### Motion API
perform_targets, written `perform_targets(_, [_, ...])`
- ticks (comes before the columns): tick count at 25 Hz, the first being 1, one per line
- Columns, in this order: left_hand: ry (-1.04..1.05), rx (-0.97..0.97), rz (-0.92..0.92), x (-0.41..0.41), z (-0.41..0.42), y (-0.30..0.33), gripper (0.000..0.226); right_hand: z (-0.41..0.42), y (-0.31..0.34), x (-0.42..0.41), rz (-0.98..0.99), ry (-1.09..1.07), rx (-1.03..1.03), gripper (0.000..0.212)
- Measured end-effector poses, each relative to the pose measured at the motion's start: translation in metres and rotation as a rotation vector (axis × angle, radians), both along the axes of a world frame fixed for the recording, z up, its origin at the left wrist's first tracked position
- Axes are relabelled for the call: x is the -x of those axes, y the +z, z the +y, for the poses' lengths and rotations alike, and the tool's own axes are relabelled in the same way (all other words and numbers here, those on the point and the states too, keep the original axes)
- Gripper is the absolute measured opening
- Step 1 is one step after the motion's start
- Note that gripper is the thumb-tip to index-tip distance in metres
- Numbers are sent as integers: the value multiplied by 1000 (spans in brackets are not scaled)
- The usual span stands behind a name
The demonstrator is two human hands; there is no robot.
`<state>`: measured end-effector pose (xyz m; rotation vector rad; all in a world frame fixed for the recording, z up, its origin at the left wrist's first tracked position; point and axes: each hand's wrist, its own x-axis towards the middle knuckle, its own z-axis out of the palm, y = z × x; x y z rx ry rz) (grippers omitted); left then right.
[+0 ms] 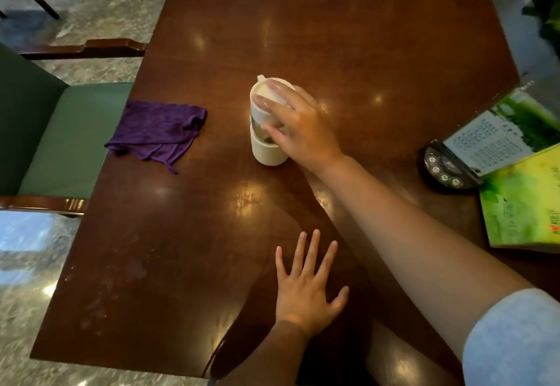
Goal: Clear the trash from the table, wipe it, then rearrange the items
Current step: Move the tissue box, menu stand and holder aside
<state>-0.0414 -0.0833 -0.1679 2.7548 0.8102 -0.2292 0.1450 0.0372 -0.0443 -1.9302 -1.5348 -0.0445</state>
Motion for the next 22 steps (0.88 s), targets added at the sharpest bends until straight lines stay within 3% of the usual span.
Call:
perform_targets(9, [-12, -28, -11, 0, -2, 2, 78, -93, 0, -13, -133, -151, -14, 40])
perform_targets(22, [-13, -53, 45, 0, -3, 1, 74, -269, -16, -54, -325, -620, -74, 32])
